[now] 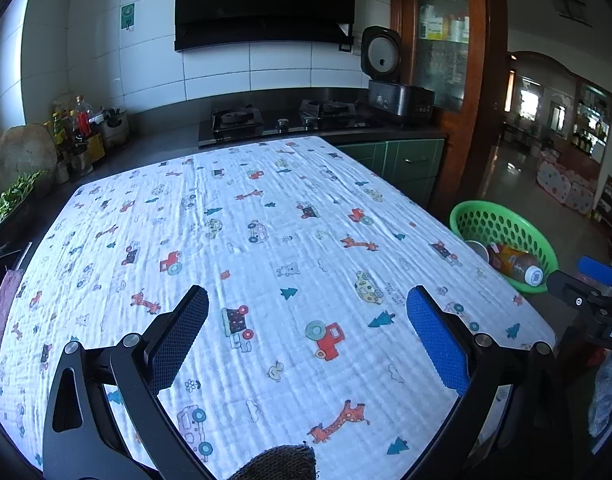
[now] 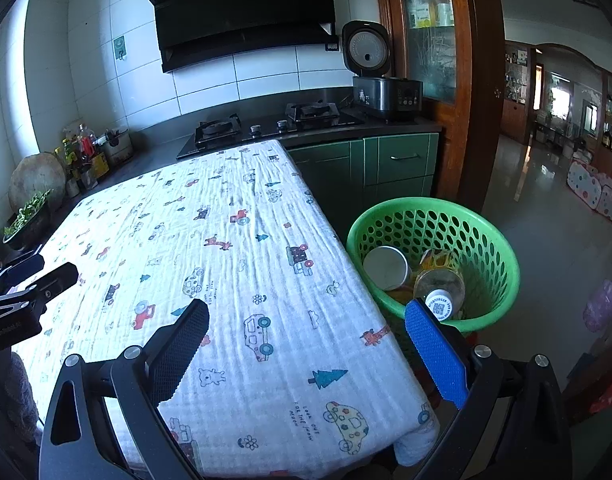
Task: Collect trash
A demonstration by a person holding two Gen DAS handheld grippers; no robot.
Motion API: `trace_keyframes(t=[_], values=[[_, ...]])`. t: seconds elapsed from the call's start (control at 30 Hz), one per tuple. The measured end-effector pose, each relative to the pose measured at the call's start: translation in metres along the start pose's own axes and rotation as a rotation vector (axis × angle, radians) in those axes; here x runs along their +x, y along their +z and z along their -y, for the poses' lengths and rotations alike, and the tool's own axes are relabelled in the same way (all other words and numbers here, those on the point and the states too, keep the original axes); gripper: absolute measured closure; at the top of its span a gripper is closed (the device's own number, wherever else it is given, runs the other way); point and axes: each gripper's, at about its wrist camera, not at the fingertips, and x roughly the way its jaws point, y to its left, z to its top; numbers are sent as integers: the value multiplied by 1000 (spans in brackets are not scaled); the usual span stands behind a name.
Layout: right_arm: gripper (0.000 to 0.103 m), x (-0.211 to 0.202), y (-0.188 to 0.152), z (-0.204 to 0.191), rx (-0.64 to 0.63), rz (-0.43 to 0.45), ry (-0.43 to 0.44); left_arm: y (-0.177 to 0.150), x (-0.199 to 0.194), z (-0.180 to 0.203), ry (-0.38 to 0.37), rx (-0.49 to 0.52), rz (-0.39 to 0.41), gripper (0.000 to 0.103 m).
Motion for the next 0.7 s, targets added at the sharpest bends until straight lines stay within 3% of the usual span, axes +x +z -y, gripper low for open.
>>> trace_keyframes(t=[0.7], values=[[8,-4,5,-17,-67,48,42,1,-7,-11,47,-4,15,5]])
